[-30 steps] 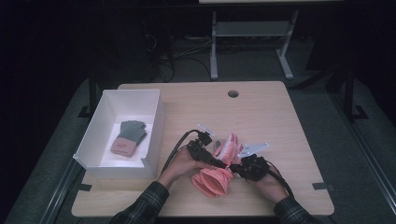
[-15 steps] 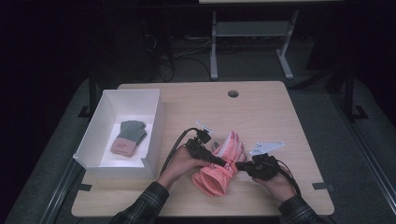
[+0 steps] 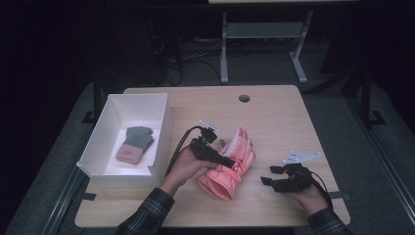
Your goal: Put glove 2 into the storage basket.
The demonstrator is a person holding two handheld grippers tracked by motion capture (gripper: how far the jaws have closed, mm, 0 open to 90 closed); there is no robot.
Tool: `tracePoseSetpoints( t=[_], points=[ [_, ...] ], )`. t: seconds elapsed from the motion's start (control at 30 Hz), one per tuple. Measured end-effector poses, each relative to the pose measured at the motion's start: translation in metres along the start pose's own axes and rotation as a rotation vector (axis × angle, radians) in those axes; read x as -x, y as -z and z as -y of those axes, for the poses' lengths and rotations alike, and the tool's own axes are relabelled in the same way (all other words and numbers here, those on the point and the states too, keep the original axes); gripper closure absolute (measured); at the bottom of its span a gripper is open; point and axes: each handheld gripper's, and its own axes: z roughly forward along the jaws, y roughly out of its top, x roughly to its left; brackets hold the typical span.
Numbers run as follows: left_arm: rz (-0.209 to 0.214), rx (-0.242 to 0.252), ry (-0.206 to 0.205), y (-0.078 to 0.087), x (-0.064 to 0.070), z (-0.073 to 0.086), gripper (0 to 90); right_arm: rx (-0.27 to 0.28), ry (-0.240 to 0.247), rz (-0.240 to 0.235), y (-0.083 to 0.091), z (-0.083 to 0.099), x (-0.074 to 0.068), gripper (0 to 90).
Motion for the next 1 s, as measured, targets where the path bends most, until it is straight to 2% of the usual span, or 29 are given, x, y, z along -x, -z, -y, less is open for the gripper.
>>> tracePoseSetpoints(
  t=[0.03,0.07,0.13,0.27,0.43,0.57,0.73,1.0],
  points=[
    [-0.006,0.002,-0.006,0.003,0.001,-0.001,58.6,0.002,0.011,0.012,0.000,0.001,0.001,30.8],
    [-0.018,0.010,-0.002,0.008,0.005,-0.003,58.6,0.003,-0.004,0.018,0.000,0.002,0.001,28.1],
    [-0.035,0.011,-0.009,0.018,0.009,-0.006,58.5,0.007,-0.005,0.018,0.000,0.003,0.003,22.2],
    [-0.053,0.030,-0.017,0.039,0.017,-0.011,58.4,0.005,-0.004,0.023,-0.001,0.004,0.002,16.6],
    [-0.072,0.045,-0.044,0.065,0.024,-0.017,58.1,-0.010,-0.002,0.037,-0.005,0.007,0.001,15.5],
    [-0.105,0.056,-0.053,0.086,0.030,-0.019,58.1,-0.008,0.002,0.043,-0.007,0.007,0.000,13.7],
    [-0.117,0.097,-0.045,0.118,0.032,-0.020,58.0,0.010,0.006,0.047,-0.008,0.008,0.001,12.2],
    [-0.190,0.160,-0.027,0.169,0.031,-0.018,57.9,0.015,0.005,0.080,-0.007,0.009,0.005,4.1]
  ],
)
